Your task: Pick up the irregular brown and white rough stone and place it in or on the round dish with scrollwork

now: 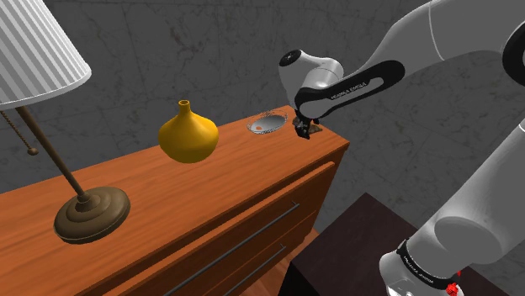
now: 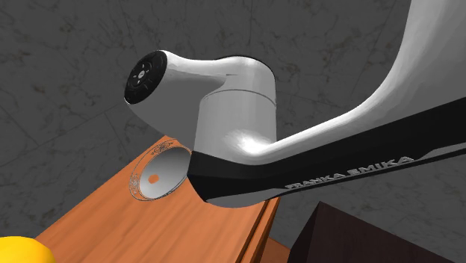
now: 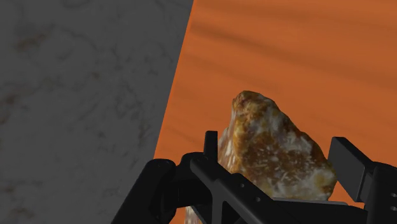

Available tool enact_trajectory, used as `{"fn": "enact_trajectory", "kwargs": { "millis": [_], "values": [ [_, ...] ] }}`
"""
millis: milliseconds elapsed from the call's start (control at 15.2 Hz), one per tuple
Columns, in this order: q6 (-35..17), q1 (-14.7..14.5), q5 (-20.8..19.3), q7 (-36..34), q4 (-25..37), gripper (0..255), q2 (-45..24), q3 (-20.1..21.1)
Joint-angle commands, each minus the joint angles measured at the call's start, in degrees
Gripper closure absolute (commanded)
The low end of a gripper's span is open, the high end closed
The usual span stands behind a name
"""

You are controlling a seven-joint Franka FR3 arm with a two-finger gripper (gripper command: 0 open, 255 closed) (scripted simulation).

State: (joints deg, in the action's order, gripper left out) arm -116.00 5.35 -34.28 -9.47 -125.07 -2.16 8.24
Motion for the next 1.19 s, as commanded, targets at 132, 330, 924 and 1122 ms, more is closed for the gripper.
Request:
{"fn": "enact_trajectory", "kwargs": {
  "millis": [132,330,924,1122],
  "values": [
    [0.0,0.0,0.0,0.0,0.0,255,0.0,0.0],
    [1.7,0.0,0.8,1.3,0.9,255,1.2,0.1],
    [7.1,-0.2,2.7,4.8,4.3,255,4.1,0.3],
    [9.0,-0.3,3.2,6.0,5.6,255,4.9,0.3]
  ]
}}
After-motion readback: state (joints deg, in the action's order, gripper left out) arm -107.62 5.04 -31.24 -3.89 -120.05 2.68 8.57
